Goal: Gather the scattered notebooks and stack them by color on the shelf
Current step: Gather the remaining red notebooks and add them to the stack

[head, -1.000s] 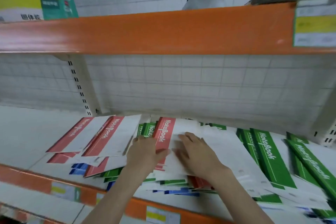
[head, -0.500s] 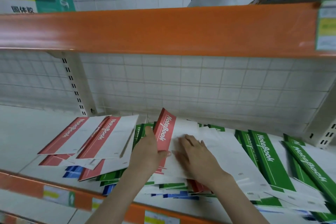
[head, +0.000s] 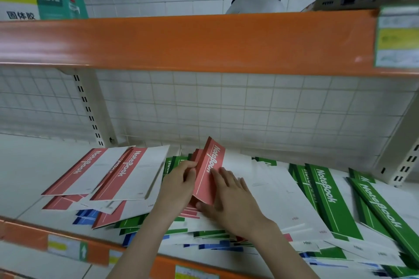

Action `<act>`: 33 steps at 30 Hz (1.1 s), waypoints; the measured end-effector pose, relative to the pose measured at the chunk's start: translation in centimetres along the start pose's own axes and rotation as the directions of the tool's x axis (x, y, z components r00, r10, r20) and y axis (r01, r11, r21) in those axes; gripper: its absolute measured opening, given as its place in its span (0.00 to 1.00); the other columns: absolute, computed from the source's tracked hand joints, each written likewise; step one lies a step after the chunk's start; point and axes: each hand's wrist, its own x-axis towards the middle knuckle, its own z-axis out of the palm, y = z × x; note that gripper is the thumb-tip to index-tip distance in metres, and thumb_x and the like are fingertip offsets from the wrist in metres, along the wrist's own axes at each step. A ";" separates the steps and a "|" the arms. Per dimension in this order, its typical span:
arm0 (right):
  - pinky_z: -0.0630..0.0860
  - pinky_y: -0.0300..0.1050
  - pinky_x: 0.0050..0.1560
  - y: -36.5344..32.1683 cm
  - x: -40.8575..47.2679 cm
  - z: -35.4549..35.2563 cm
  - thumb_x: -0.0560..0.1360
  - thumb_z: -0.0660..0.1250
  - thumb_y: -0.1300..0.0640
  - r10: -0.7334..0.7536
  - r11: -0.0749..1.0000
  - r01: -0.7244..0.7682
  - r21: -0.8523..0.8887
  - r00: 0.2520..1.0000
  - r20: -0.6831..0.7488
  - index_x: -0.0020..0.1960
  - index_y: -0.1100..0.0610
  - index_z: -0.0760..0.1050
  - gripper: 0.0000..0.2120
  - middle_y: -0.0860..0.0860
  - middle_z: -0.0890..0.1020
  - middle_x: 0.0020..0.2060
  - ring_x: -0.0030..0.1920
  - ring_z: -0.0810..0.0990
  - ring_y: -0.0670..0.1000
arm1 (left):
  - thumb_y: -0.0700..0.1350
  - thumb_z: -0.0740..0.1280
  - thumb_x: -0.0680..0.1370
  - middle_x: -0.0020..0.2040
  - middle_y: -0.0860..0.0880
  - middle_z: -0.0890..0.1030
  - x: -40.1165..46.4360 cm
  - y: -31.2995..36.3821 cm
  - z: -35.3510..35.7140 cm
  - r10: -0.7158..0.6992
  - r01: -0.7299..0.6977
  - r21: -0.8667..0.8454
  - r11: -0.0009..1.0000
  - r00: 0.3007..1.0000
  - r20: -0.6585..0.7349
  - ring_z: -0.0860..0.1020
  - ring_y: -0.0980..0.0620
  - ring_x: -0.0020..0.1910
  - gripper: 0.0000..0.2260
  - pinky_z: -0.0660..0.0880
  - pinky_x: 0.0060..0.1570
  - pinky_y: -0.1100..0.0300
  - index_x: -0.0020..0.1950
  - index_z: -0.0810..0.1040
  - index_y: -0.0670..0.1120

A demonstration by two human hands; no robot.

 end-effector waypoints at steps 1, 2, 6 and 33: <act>0.41 0.53 0.75 0.0 -0.1 0.3 0.74 0.51 0.30 0.003 1.000 -0.003 -0.024 1.000 0.007 0.78 0.50 0.43 0.41 0.50 0.49 0.77 0.77 0.46 0.51 | 0.48 0.55 0.83 0.58 0.52 0.76 -0.1 -0.3 -0.4 0.017 -0.016 0.066 0.998 1.000 -0.005 0.75 0.60 0.44 0.13 0.70 0.32 0.76 0.65 0.72 0.49; 0.39 0.53 0.74 0.0 -0.2 0.6 0.74 0.48 0.29 0.006 0.998 -0.005 -0.056 1.000 0.018 0.78 0.50 0.42 0.40 0.51 0.47 0.78 0.77 0.43 0.52 | 0.48 0.55 0.83 0.58 0.51 0.77 -0.2 -0.7 -0.7 0.027 -0.025 0.128 0.991 1.000 -0.012 0.75 0.60 0.45 0.14 0.70 0.33 0.76 0.65 0.73 0.49; 0.34 0.54 0.73 0.0 -0.3 1.2 0.75 0.42 0.29 0.016 0.988 -0.009 -0.156 0.999 0.049 0.78 0.50 0.40 0.39 0.53 0.43 0.78 0.77 0.38 0.54 | 0.46 0.61 0.81 0.60 0.48 0.78 -0.8 -1.7 -1.1 -0.021 0.027 0.269 0.963 0.999 -0.024 0.77 0.54 0.53 0.14 0.76 0.50 0.65 0.66 0.74 0.47; 0.38 0.54 0.75 -0.2 -0.4 0.7 0.74 0.40 0.30 0.042 0.995 -0.036 -0.097 0.997 0.061 0.78 0.50 0.38 0.39 0.53 0.44 0.78 0.77 0.41 0.54 | 0.48 0.72 0.74 0.62 0.47 0.75 -1.2 0.0 0.0 -0.081 0.077 0.145 0.986 0.997 0.020 0.77 0.51 0.58 0.26 0.77 0.51 0.62 0.68 0.64 0.46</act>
